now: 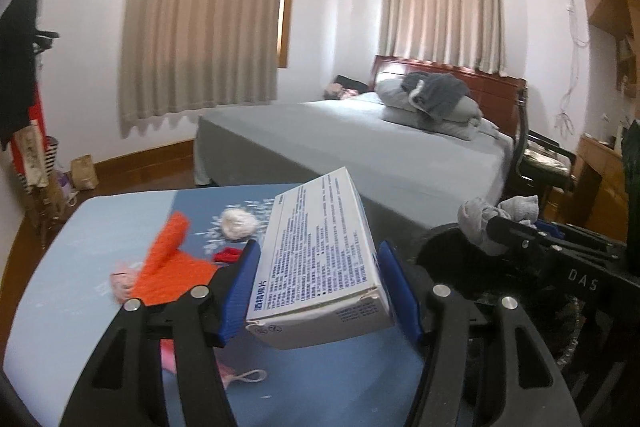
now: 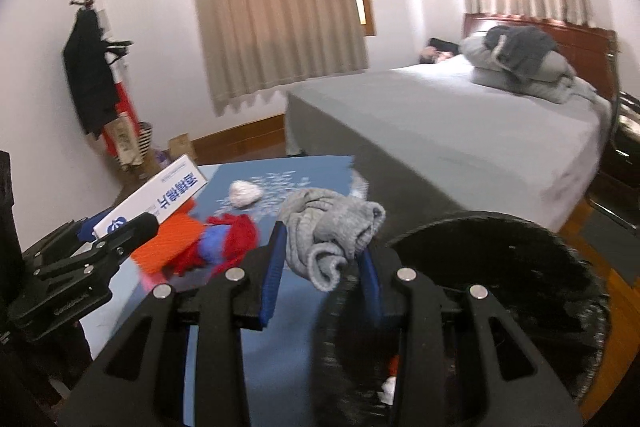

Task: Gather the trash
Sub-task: 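Carry the box and sock over the black bin and release both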

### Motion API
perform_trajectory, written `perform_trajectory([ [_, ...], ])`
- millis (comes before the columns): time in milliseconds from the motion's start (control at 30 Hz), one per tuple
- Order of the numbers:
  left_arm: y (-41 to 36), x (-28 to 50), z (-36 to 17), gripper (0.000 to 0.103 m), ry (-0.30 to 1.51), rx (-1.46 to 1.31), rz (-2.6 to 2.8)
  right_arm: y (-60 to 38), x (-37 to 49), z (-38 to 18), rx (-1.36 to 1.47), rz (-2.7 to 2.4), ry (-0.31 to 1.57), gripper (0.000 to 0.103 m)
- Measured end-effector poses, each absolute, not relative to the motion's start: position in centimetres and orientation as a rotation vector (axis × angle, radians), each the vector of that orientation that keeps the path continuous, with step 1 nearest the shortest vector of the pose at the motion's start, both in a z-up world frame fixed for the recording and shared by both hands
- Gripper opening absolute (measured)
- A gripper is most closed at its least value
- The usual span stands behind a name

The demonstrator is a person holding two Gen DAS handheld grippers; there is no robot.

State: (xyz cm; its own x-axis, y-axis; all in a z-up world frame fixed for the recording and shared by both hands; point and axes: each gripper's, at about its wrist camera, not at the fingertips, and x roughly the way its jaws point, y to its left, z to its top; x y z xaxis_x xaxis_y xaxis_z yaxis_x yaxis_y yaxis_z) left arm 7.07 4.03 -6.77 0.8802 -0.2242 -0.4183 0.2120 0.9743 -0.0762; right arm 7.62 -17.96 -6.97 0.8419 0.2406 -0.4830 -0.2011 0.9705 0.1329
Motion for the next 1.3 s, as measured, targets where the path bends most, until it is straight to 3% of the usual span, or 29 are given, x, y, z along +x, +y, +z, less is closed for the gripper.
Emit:
perform_trajectory([
  [700, -9.7, 10.6, -8.4, 0.061, 0.498, 0.014, -0.505, -29.3, 5.1, -10.2, 0.120, -0.049, 0.555, 0.036],
  [833, -10.6, 10.7, -9.0, 0.064, 0.516, 0.022, -0.542, -30.4, 5.3, -10.2, 0.120, -0.085, 0.555, 0.043],
  [1000, -10.2, 10.5, -9.1, 0.077, 0.519, 0.022, -0.520, -30.8, 4.9, -10.1, 0.116, -0.136, 0.525, 0.089],
  [1133, -8.3, 10.1, -8.7, 0.083, 0.509, 0.029, -0.467, -30.1, 4.9, -9.8, 0.123, -0.122, 0.515, 0.096],
  [1300, -4.4, 9.7, -8.2, 0.087, 0.493, 0.029, -0.369, -27.9, 5.7, -9.4, 0.127, -0.074, 0.516, 0.097],
])
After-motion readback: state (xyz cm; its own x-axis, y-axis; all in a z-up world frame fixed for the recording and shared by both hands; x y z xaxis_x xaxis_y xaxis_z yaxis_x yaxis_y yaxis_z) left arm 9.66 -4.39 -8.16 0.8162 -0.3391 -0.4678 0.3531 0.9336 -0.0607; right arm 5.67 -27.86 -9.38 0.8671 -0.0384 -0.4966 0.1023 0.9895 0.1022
